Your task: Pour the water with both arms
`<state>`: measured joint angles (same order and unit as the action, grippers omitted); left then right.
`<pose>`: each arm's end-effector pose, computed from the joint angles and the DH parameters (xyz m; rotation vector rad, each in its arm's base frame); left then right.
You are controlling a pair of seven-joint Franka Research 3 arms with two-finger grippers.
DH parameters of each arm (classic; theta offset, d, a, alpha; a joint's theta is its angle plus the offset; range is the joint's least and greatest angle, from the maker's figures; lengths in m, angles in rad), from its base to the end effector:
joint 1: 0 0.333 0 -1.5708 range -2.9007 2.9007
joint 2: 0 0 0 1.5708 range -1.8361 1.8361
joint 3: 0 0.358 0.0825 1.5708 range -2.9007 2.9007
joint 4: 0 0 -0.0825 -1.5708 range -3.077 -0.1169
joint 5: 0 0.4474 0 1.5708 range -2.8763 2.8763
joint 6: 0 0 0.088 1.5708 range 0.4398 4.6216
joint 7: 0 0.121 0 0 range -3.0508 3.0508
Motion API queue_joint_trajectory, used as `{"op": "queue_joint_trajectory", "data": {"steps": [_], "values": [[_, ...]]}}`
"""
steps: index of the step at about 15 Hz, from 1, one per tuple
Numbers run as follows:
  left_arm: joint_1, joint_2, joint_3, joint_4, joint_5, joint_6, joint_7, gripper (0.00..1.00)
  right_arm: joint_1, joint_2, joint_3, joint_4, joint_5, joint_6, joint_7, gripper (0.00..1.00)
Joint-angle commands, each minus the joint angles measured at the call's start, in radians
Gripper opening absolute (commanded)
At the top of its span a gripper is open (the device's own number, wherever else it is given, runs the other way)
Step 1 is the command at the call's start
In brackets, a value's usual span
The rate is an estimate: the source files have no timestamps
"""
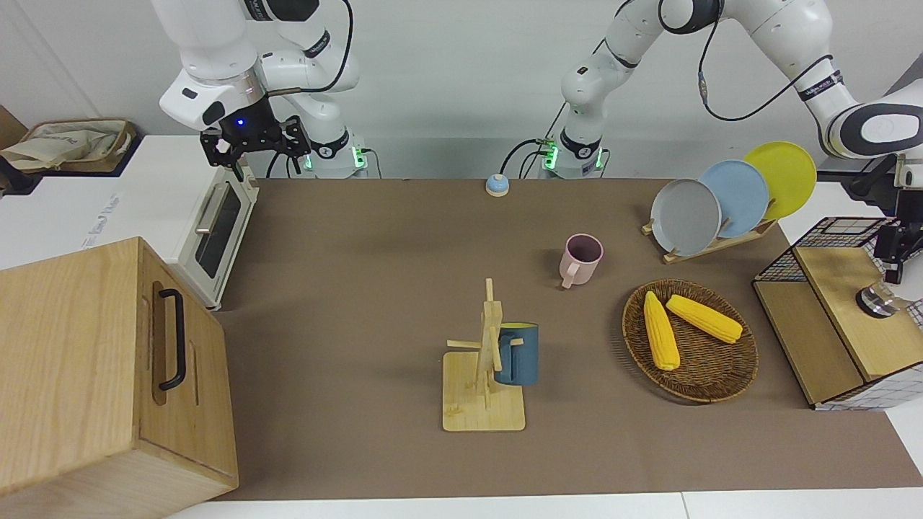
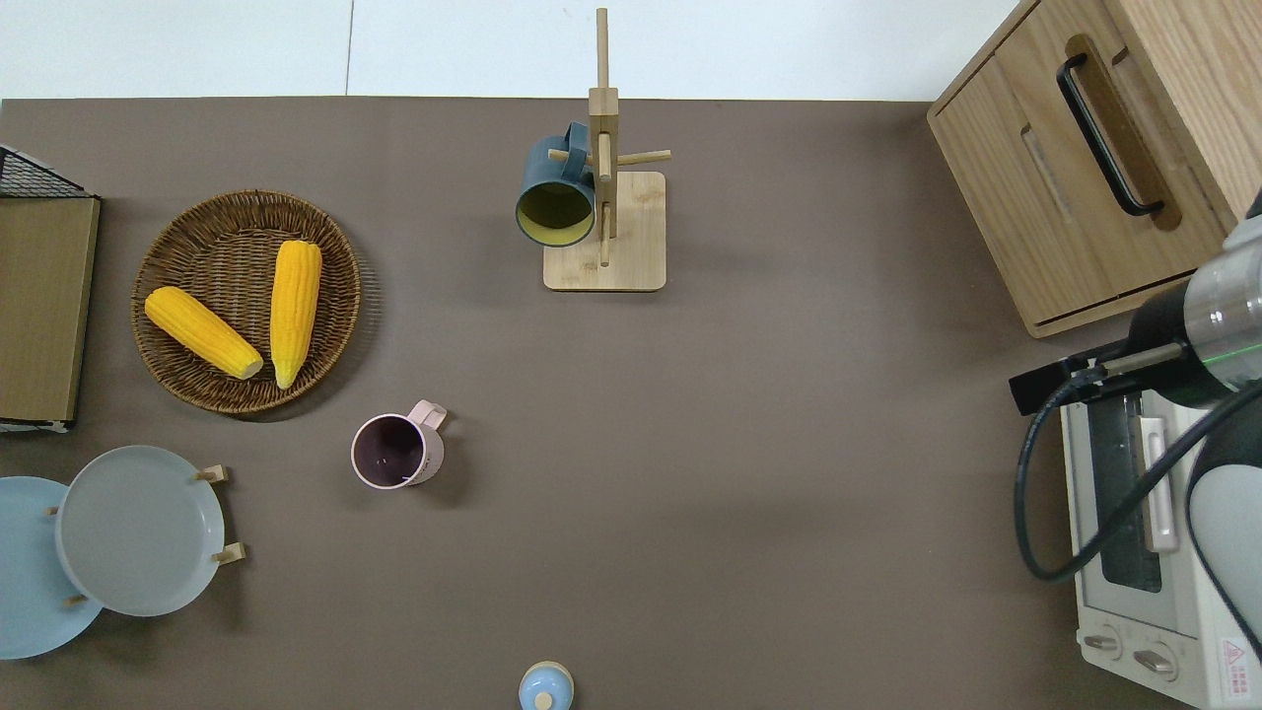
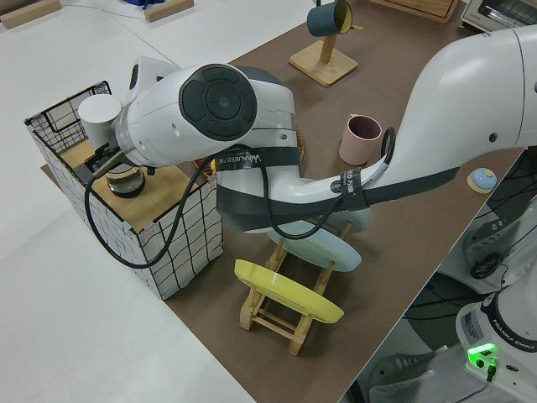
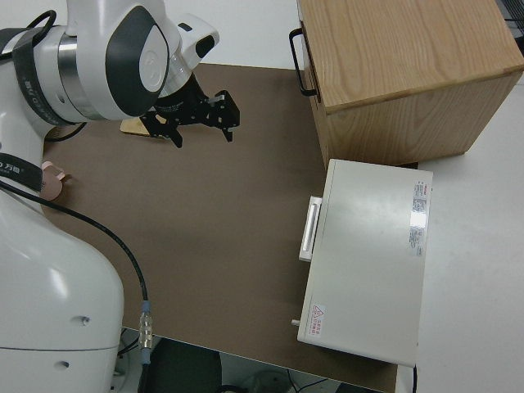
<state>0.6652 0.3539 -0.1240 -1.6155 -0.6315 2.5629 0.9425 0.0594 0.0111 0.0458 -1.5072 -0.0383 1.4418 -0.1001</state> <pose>0.6643 0.4193 0.4918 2.9029 0.0751 1.1819 0.6046 0.0586 0.6687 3.0857 0.3125 -0.1185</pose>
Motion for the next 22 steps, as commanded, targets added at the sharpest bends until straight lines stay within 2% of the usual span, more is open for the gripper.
{"op": "queue_joint_trajectory", "data": {"steps": [1, 6, 9, 12, 14, 16, 22], "values": [[0.004, 0.008, -0.003, 0.051, 0.166, -0.090, -0.158, 1.00, -0.006, -0.006, 0.002, 0.001, 0.015, 0.002, -0.010, 0.985], [0.007, 0.001, 0.021, 0.166, 0.396, -0.378, -0.321, 1.00, -0.006, -0.006, 0.002, 0.001, 0.015, 0.002, -0.010, 0.985], [0.005, -0.042, 0.020, 0.187, 0.512, -0.544, -0.376, 1.00, -0.006, -0.006, 0.002, 0.001, 0.015, 0.002, -0.010, 0.985], [-0.013, -0.116, 0.008, 0.164, 0.545, -0.631, -0.480, 1.00, -0.006, -0.006, 0.002, 0.001, 0.015, 0.000, -0.010, 0.985], [-0.019, -0.140, 0.003, 0.151, 0.547, -0.676, -0.491, 1.00, -0.006, -0.006, 0.002, 0.001, 0.015, 0.000, -0.010, 0.985], [-0.045, -0.185, 0.004, 0.099, 0.547, -0.684, -0.513, 1.00, -0.006, -0.006, 0.002, 0.001, 0.015, 0.000, -0.010, 0.985], [-0.173, -0.315, 0.003, -0.067, 0.549, -0.688, -0.706, 1.00, -0.006, -0.006, 0.002, 0.001, 0.015, 0.000, -0.010, 0.985]]}}
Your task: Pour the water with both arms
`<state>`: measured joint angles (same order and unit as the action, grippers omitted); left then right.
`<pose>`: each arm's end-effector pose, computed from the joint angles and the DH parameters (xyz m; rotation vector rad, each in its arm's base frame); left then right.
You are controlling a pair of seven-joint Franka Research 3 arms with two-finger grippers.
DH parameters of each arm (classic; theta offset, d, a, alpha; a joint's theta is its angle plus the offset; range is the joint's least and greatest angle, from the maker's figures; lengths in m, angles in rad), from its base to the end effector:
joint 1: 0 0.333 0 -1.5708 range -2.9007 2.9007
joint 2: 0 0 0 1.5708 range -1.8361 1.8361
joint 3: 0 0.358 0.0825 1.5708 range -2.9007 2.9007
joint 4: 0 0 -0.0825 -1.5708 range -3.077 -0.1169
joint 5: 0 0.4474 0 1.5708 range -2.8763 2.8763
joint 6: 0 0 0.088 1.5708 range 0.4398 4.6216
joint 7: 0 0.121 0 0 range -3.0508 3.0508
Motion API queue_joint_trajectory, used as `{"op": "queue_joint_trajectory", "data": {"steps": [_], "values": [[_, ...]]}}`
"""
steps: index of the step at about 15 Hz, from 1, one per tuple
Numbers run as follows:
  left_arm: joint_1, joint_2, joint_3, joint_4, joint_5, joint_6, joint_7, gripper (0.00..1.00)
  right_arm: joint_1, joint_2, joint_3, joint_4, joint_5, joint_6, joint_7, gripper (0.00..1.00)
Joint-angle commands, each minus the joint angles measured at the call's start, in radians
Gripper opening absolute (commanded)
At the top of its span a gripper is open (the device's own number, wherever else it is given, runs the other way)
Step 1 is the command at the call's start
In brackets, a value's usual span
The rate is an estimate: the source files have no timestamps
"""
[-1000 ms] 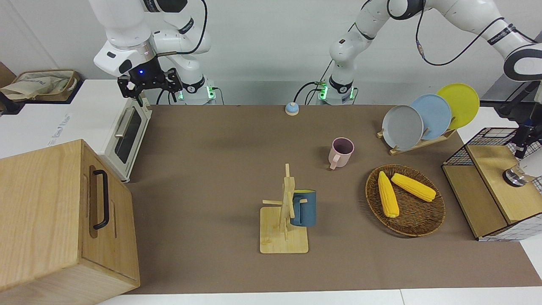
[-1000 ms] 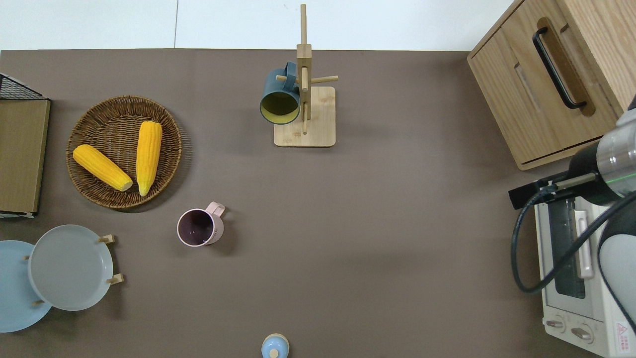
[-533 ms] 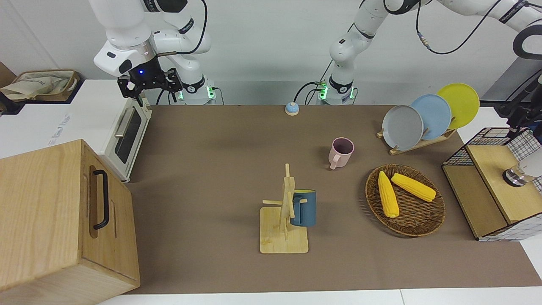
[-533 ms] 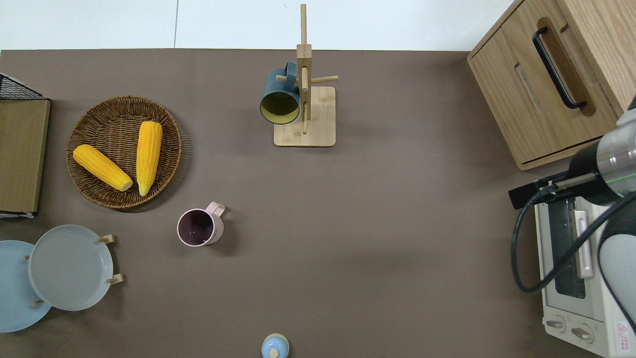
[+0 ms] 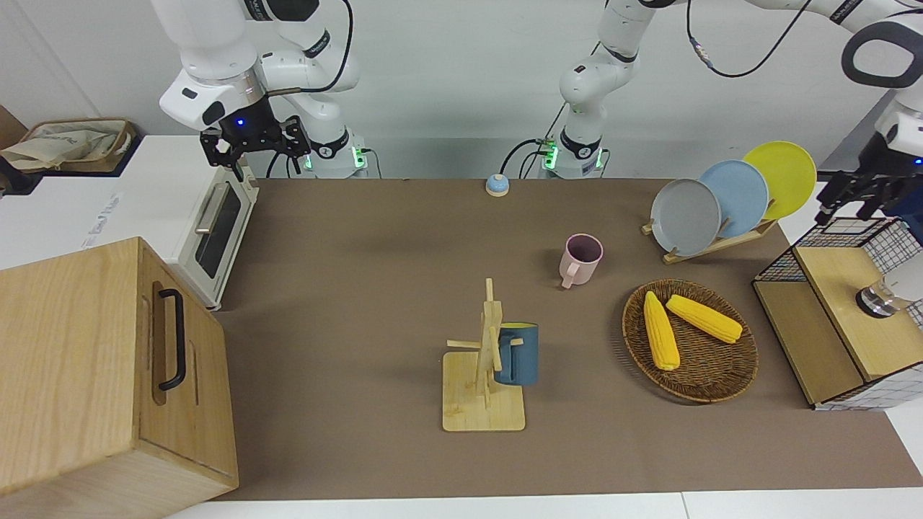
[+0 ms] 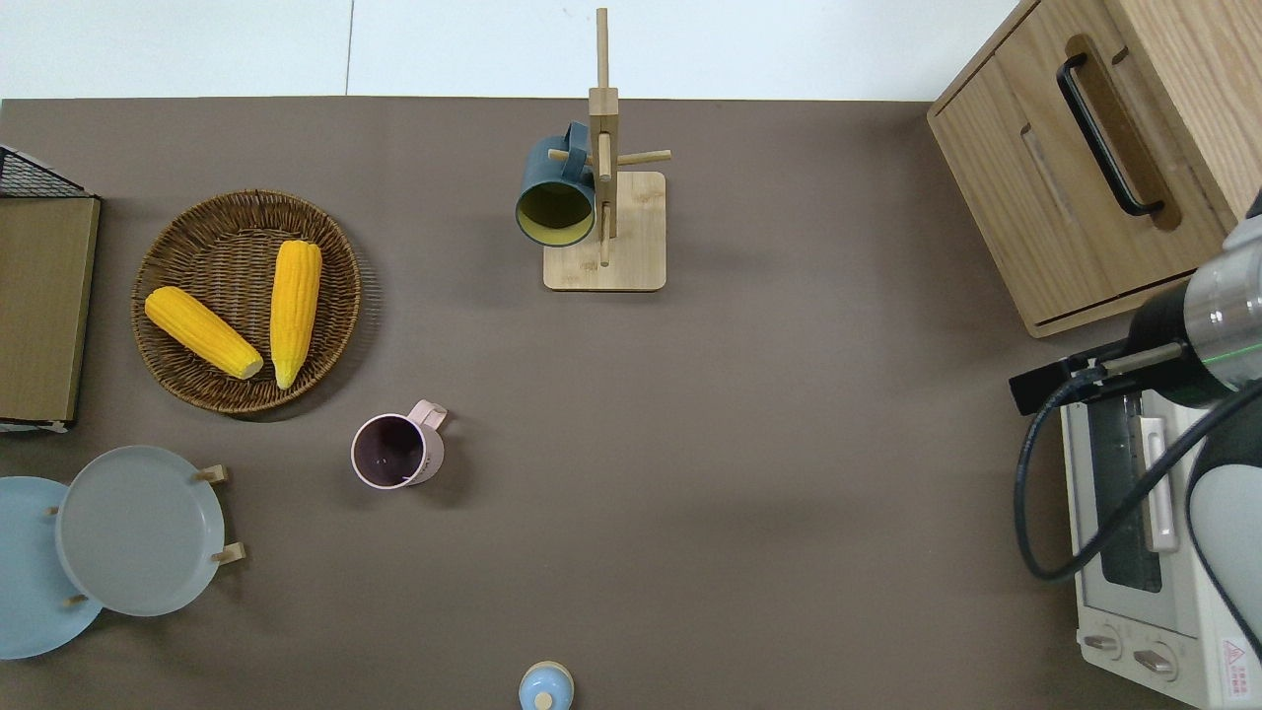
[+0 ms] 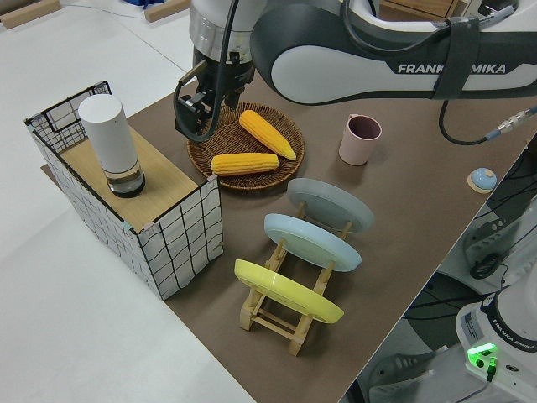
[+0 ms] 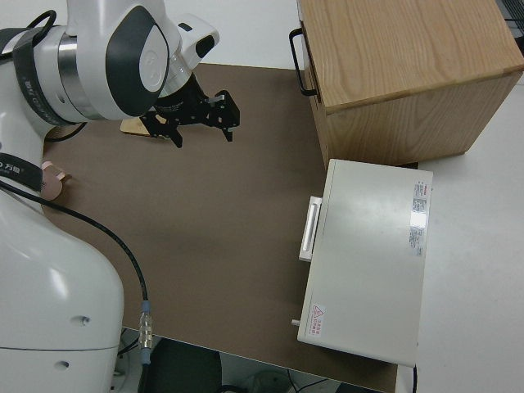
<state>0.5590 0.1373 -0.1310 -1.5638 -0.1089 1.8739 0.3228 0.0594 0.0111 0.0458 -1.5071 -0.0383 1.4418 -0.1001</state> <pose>0.6316 0.2836 0.5974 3.0666 0.2018 0.3195 0.6046 0.0586 0.6687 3.0857 0.3125 -0.1184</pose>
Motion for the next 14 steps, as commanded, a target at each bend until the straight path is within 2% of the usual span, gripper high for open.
{"op": "queue_joint_trajectory", "data": {"steps": [1, 10, 14], "values": [[-0.092, -0.120, 0.010, -0.140, 0.026, -0.010, -0.114, 1.00, -0.006, -0.006, 0.002, 0.001, 0.015, 0.000, -0.010, 0.985], [-0.330, -0.160, 0.007, -0.136, 0.026, -0.124, -0.349, 1.00, -0.006, -0.006, 0.002, 0.001, 0.015, 0.000, -0.010, 0.985], [-0.418, -0.159, 0.007, -0.098, 0.028, -0.179, -0.347, 1.00, -0.006, -0.006, 0.002, 0.001, 0.015, 0.000, -0.010, 0.985]]}}
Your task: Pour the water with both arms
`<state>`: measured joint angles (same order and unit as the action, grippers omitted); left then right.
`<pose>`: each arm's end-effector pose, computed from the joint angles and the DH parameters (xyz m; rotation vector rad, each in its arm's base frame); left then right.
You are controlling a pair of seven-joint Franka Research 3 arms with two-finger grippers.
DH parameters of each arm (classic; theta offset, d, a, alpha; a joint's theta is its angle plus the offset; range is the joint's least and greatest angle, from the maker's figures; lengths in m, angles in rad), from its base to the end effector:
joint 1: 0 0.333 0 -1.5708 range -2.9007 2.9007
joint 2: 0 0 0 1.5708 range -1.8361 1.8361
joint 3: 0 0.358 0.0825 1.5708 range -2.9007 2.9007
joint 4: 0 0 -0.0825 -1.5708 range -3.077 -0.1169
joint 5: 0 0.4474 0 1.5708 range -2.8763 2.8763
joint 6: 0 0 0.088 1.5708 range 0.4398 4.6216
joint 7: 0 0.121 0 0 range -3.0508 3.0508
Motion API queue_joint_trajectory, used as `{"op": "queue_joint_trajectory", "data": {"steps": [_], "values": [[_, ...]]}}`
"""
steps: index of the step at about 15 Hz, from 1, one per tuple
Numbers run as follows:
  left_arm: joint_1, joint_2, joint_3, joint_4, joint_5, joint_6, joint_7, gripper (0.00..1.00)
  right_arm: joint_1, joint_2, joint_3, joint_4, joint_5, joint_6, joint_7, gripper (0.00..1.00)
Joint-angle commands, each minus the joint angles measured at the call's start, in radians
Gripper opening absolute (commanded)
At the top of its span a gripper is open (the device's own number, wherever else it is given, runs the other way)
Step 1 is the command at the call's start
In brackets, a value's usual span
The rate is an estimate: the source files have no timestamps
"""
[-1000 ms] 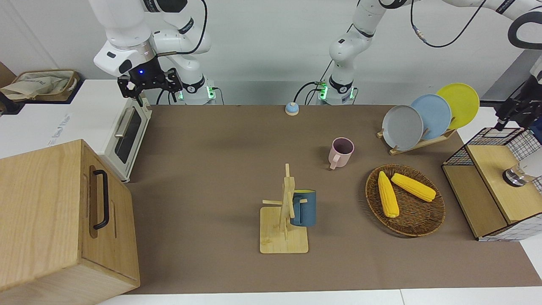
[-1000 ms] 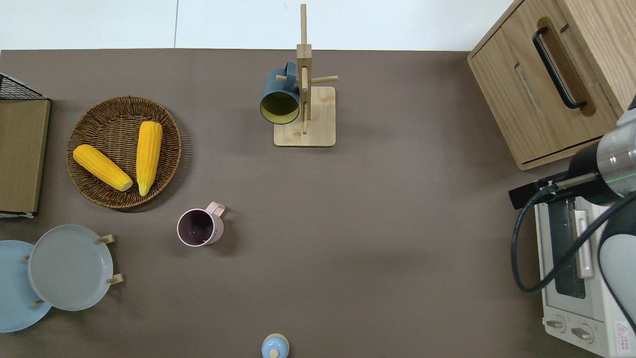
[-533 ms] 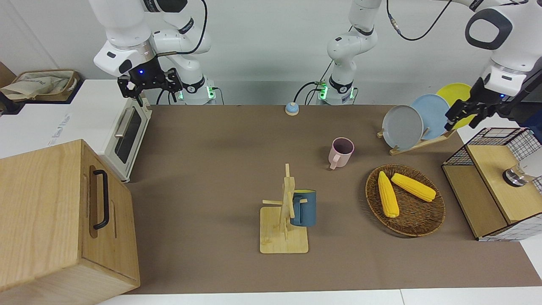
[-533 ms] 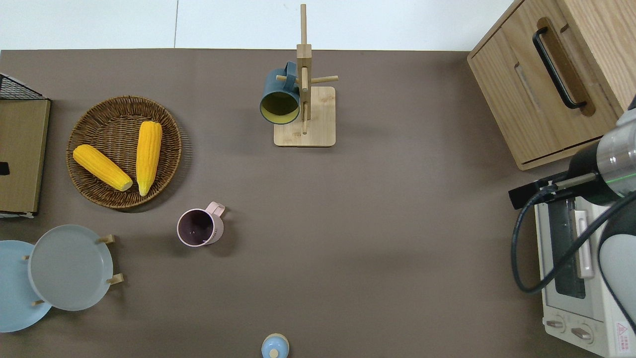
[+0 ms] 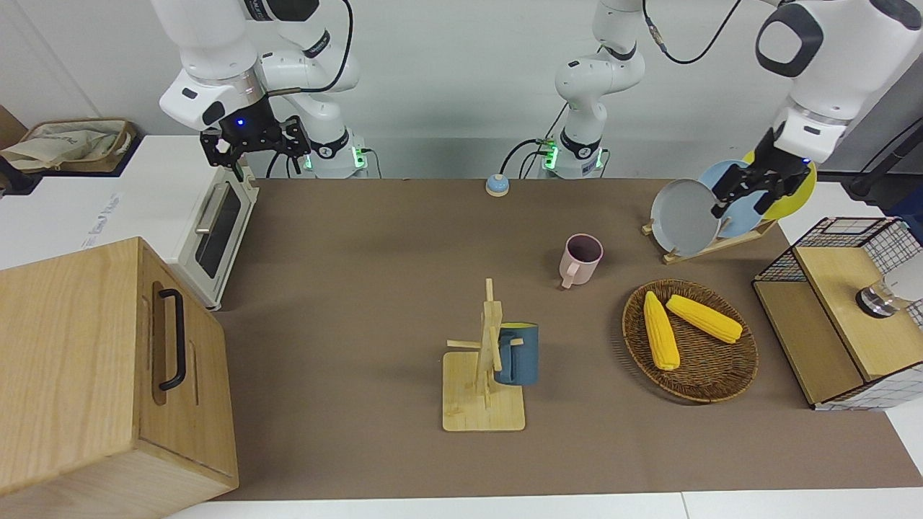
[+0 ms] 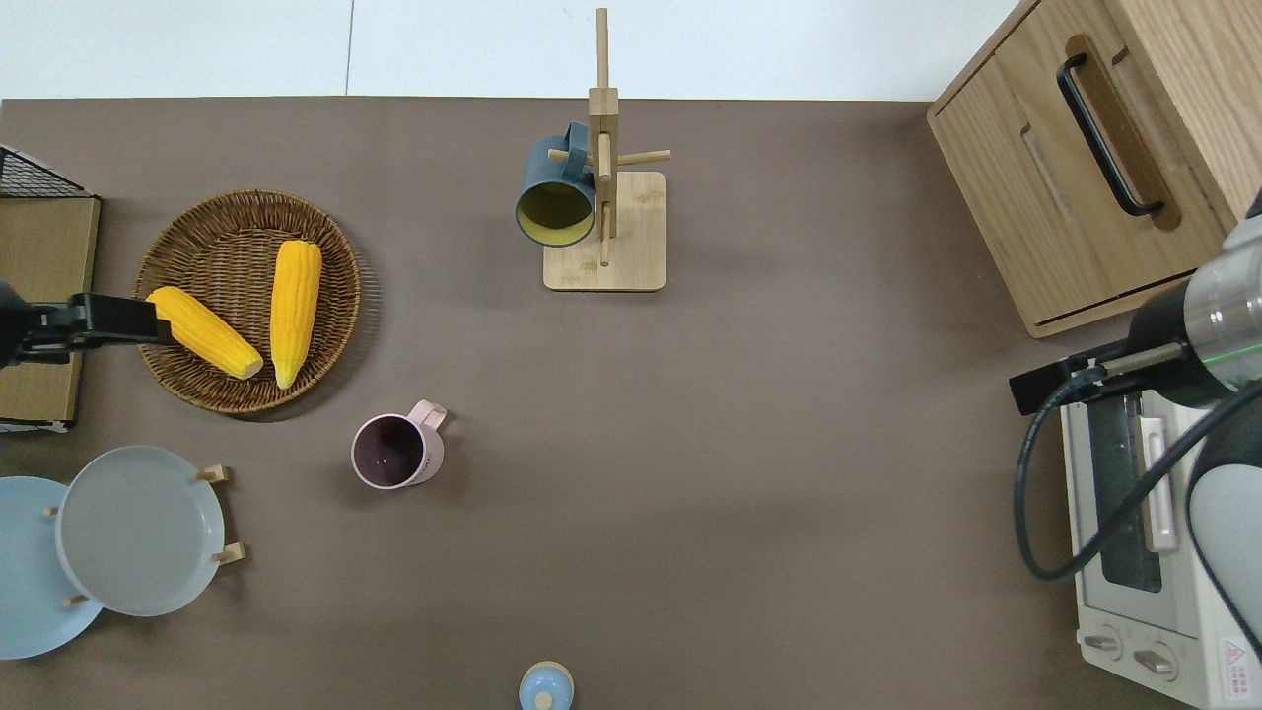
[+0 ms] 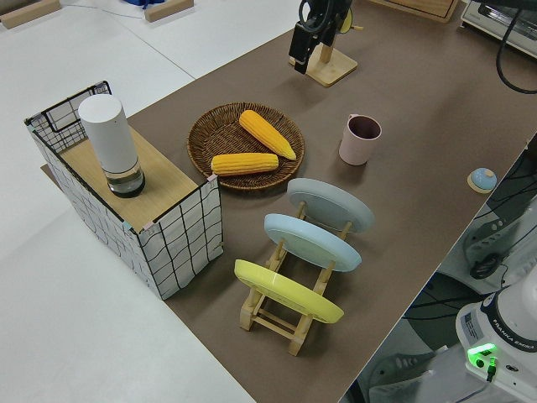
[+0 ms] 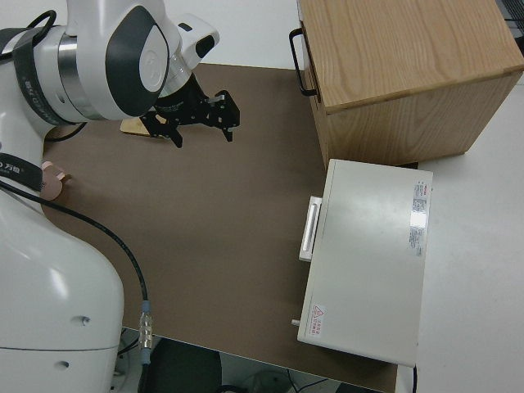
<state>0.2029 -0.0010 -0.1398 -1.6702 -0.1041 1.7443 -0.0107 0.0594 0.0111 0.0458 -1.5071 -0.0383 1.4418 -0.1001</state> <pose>0.6318 0.0291 0.6157 3.0354 0.1335 0.1182 0.6046 0.0586 0.6687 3.0857 0.3125 -0.1184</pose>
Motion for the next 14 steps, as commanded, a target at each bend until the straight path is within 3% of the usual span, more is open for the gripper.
{"op": "queue_joint_trajectory", "data": {"steps": [1, 5, 8, 11, 14], "values": [[-0.088, -0.021, 0.016, 0.012, 0.023, -0.054, -0.015, 1.00, -0.006, -0.006, 0.002, 0.001, 0.015, 0.002, -0.010, 0.985], [-0.131, -0.017, -0.017, 0.046, 0.027, -0.084, -0.049, 1.00, -0.006, -0.006, 0.002, 0.001, 0.015, 0.000, -0.010, 0.985], [-0.128, -0.016, -0.102, 0.052, 0.193, -0.111, -0.072, 1.00, -0.006, -0.006, 0.002, 0.001, 0.015, 0.002, -0.010, 0.985], [-0.120, -0.014, -0.107, 0.053, 0.186, -0.115, -0.063, 1.00, -0.006, -0.006, 0.002, 0.001, 0.015, 0.002, -0.010, 0.985], [-0.117, -0.016, -0.100, 0.053, 0.112, -0.117, -0.063, 1.00, -0.006, -0.006, 0.002, 0.001, 0.015, 0.000, -0.010, 0.985]]}}
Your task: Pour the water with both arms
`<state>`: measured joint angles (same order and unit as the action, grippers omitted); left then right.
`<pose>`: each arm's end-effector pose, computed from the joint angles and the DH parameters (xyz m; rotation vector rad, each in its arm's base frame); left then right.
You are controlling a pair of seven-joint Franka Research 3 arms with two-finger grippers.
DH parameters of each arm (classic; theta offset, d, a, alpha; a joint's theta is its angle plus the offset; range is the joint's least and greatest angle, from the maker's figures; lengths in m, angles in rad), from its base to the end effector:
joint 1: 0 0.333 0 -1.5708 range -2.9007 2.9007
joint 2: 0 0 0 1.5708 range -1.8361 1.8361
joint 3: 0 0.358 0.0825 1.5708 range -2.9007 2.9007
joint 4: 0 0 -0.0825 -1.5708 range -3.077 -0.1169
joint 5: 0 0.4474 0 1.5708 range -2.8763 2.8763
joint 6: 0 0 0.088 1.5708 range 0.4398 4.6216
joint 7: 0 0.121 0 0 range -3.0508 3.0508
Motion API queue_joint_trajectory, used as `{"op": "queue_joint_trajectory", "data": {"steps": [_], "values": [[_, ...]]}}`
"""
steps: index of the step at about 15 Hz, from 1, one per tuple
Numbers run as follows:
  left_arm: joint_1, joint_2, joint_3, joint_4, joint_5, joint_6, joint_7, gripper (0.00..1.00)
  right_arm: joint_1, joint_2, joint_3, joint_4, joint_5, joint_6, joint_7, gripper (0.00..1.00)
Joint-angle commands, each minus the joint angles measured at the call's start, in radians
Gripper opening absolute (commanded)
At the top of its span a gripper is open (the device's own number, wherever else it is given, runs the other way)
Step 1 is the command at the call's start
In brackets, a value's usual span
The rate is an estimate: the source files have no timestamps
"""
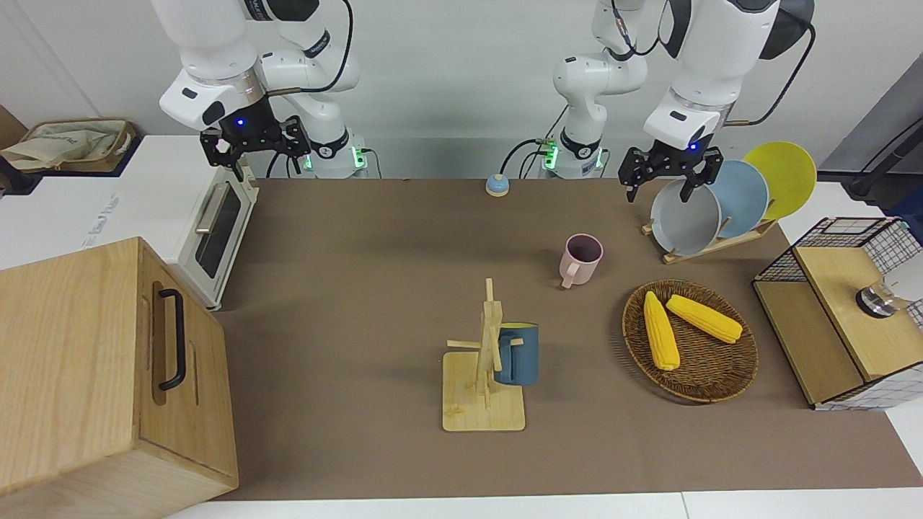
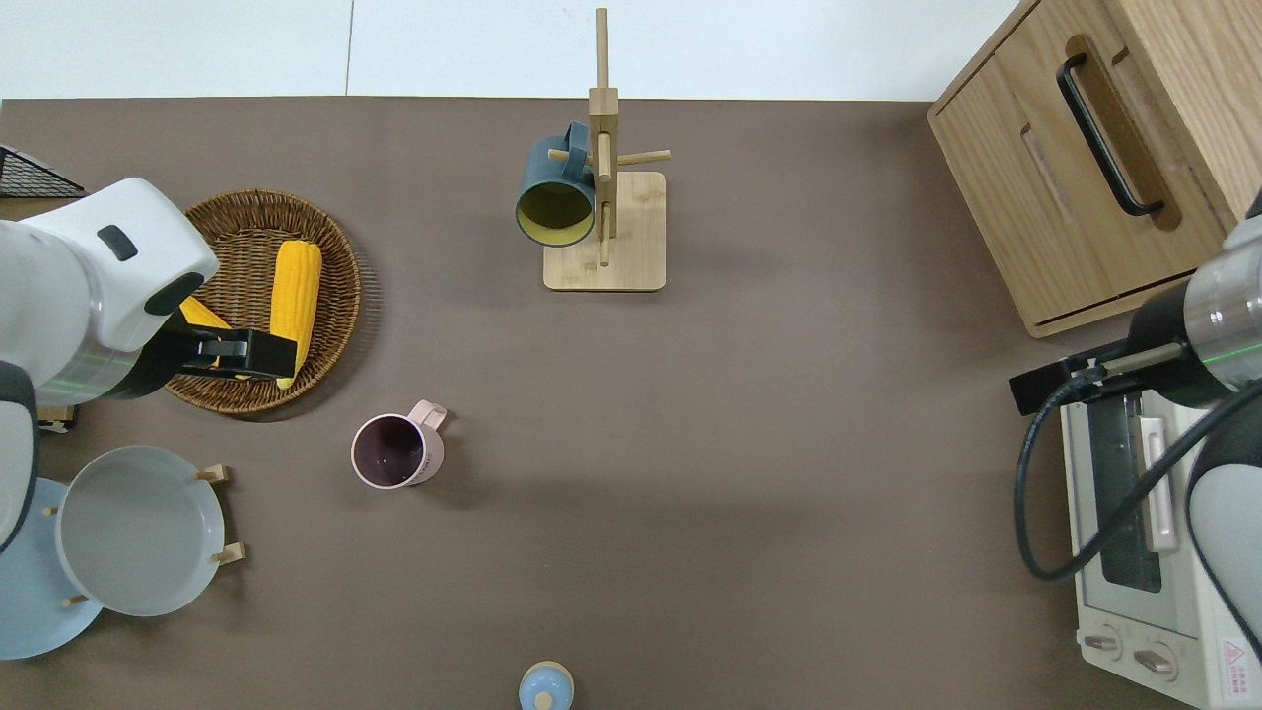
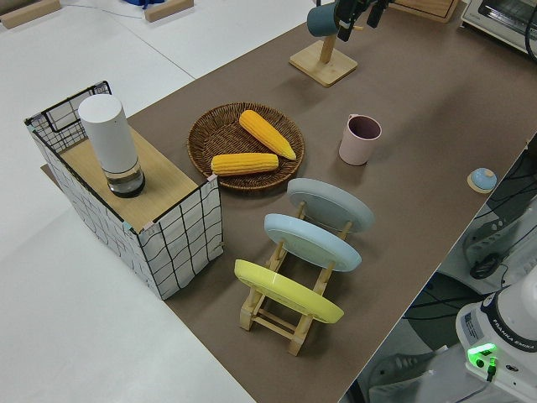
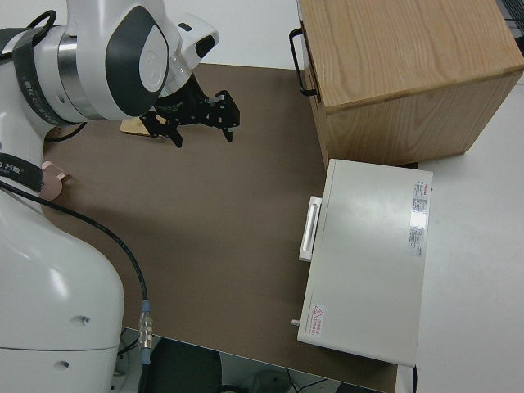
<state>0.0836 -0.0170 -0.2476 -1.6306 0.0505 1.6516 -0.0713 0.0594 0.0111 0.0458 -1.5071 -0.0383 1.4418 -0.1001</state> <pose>0.6120 -0.0967 0.6379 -3.0875 0.1481 -0.0674 0.6046 0.0586 0.6687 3.0857 0.3125 -0.1184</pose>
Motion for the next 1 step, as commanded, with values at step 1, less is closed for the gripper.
{"op": "queue_joint_trajectory", "data": {"steps": [1], "values": [[0.002, 0.000, 0.008, 0.014, -0.047, -0.026, -0.001, 1.00, -0.006, -0.006, 0.002, 0.001, 0.015, 0.000, -0.010, 0.985]]}}
